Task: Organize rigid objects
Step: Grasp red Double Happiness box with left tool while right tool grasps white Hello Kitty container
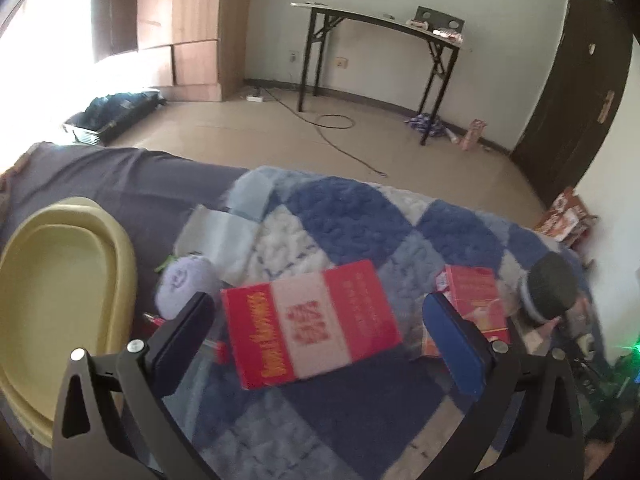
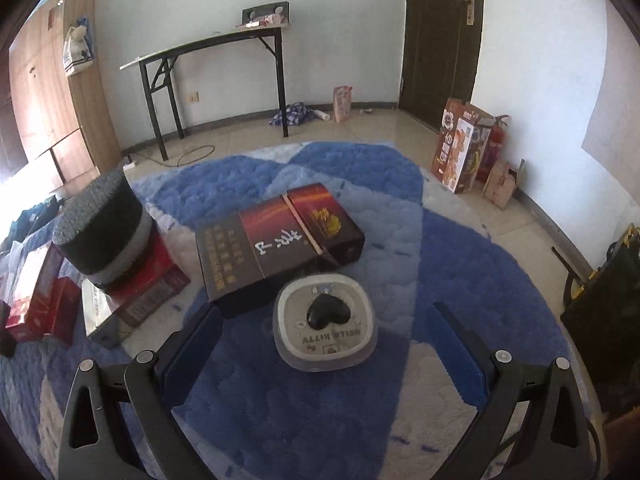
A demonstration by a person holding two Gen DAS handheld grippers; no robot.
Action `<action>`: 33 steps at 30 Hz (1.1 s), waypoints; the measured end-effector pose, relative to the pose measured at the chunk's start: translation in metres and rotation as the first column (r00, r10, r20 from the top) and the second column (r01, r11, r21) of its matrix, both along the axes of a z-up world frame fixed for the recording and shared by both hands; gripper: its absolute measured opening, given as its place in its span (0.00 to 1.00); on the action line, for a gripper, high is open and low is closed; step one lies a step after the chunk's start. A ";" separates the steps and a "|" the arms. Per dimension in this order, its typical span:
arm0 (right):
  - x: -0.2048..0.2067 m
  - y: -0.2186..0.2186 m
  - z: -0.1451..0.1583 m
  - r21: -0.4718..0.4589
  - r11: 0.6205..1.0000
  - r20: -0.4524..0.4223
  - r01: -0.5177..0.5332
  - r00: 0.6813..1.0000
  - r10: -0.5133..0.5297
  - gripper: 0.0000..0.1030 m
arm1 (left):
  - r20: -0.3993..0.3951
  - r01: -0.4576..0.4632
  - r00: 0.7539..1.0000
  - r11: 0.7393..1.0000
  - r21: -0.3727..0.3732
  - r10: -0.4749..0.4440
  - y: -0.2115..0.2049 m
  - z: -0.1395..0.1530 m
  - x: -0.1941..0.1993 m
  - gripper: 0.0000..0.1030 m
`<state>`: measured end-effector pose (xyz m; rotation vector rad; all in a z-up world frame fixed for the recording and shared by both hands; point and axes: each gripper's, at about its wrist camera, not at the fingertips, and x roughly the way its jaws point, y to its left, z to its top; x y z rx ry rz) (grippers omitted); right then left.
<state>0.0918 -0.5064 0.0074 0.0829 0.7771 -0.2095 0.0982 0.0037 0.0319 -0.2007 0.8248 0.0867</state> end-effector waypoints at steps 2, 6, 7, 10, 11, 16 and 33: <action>-0.001 0.002 -0.002 -0.004 1.000 -0.007 0.002 1.000 -0.002 1.00 | 0.005 0.003 1.000 0.999 -0.034 -0.003 0.001 -0.004 0.003 1.00; -0.001 0.003 -0.004 -0.009 1.000 -0.008 -0.003 1.000 0.003 1.00 | -0.002 -0.017 1.000 1.000 -0.019 0.017 0.002 -0.004 0.003 1.00; 0.000 0.003 -0.005 -0.010 1.000 -0.008 -0.003 1.000 0.003 1.00 | -0.005 -0.026 1.000 1.000 0.002 0.026 0.001 -0.005 0.004 1.00; 0.001 0.005 -0.008 -0.016 1.000 -0.015 -0.002 1.000 0.002 1.00 | -0.020 -0.045 0.999 0.999 0.004 0.045 0.003 -0.013 0.008 1.00; 0.001 0.006 -0.009 -0.020 1.000 -0.016 -0.002 1.000 0.002 1.00 | -0.021 -0.049 0.999 0.999 -0.017 0.048 0.004 -0.015 0.009 1.00; 0.002 0.007 -0.012 -0.031 0.999 -0.020 -0.009 1.000 0.008 1.00 | -0.049 -0.066 0.997 0.998 -0.017 0.065 0.004 -0.027 0.014 1.00; -0.004 0.003 -0.012 -0.005 1.000 0.006 -0.022 1.000 0.022 0.53 | -0.005 -0.034 0.999 0.999 -0.017 0.034 0.012 -0.018 0.008 0.90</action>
